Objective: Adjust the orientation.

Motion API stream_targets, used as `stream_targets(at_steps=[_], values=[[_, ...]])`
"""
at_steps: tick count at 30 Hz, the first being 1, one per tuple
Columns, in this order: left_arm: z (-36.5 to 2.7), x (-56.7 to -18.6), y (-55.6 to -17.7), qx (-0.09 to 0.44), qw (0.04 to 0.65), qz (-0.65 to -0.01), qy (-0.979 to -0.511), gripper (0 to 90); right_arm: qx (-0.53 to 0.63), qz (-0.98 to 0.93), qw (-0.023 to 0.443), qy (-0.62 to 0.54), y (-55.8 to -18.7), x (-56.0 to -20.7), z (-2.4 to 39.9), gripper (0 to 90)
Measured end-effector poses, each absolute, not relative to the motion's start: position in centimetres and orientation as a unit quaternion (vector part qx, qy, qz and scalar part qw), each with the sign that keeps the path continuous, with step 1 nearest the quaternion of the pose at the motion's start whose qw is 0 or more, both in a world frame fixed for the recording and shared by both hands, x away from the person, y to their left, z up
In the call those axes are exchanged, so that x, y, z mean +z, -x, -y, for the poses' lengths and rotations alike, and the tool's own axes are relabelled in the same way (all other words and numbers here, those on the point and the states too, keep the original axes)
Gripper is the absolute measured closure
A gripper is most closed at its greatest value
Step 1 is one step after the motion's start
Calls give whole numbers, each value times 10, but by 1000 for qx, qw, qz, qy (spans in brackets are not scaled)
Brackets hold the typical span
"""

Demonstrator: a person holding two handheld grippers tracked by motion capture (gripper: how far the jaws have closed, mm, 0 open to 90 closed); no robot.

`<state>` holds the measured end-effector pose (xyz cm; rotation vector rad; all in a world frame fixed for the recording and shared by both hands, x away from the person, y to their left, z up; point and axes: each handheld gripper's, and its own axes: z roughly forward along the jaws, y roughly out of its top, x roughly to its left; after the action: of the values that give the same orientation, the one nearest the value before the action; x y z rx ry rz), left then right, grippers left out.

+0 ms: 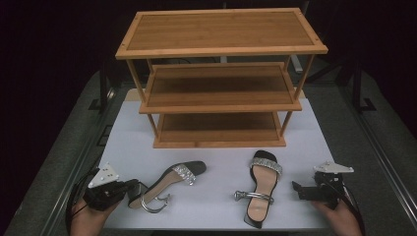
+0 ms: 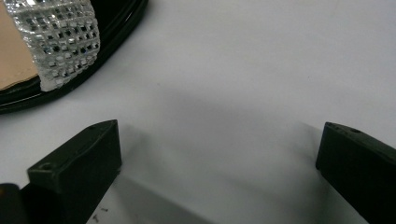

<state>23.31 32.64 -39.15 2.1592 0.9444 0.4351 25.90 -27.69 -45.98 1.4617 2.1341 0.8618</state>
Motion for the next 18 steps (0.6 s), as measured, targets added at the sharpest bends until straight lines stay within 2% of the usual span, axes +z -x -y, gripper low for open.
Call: stream_targets(at_steps=[18], values=[[-335,-397,-263,170,362,-376,-836,900,309,-766,206,-525,-259,-460,277,0]])
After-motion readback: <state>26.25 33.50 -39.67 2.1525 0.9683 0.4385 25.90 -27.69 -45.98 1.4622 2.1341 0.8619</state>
